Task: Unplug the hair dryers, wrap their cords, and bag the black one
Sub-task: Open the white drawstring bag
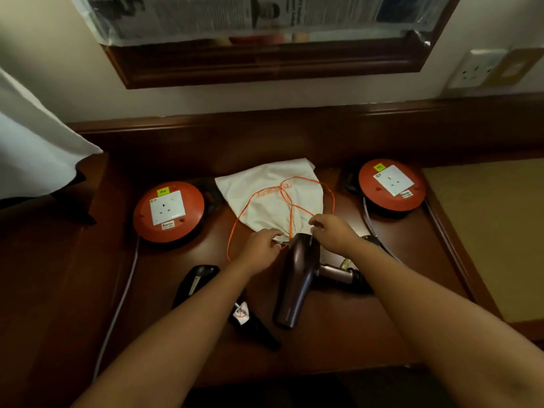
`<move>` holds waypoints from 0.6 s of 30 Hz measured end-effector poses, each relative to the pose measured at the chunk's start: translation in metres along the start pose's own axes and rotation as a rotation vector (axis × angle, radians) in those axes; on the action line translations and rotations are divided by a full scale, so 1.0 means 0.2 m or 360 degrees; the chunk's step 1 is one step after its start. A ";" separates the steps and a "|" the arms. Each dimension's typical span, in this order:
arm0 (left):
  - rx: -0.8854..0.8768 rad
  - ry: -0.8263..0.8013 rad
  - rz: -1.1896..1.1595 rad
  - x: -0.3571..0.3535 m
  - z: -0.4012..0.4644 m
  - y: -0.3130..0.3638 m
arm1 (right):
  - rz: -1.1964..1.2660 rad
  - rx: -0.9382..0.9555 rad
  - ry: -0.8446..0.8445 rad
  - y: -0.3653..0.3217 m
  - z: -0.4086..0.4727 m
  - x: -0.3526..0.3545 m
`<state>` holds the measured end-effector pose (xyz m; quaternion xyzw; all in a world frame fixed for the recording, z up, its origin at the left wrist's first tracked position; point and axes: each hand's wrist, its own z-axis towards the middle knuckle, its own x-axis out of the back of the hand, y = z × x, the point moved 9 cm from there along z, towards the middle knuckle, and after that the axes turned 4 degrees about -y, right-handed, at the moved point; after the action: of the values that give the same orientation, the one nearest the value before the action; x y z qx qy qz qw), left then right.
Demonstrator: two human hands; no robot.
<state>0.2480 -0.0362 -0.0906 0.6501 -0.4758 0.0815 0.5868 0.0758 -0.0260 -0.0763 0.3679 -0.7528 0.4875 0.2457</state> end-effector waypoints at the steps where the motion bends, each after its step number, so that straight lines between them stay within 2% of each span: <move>1: 0.0016 -0.0013 0.0013 -0.03 0.05 0.00 | 0.0021 0.0004 -0.0064 0.02 0.06 0.00; 10: 0.0093 -0.0190 0.0184 -0.22 0.39 -0.12 | 0.0190 0.0141 -0.0511 0.12 0.45 -0.16; 18: 0.0106 0.0048 0.0222 -0.17 0.50 -0.19 | 0.0195 0.0199 -0.0513 0.13 0.58 -0.20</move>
<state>0.2115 -0.1080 -0.1686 0.6333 -0.5081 0.1480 0.5647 0.0793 -0.1135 -0.1673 0.4092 -0.7717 0.4821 0.0684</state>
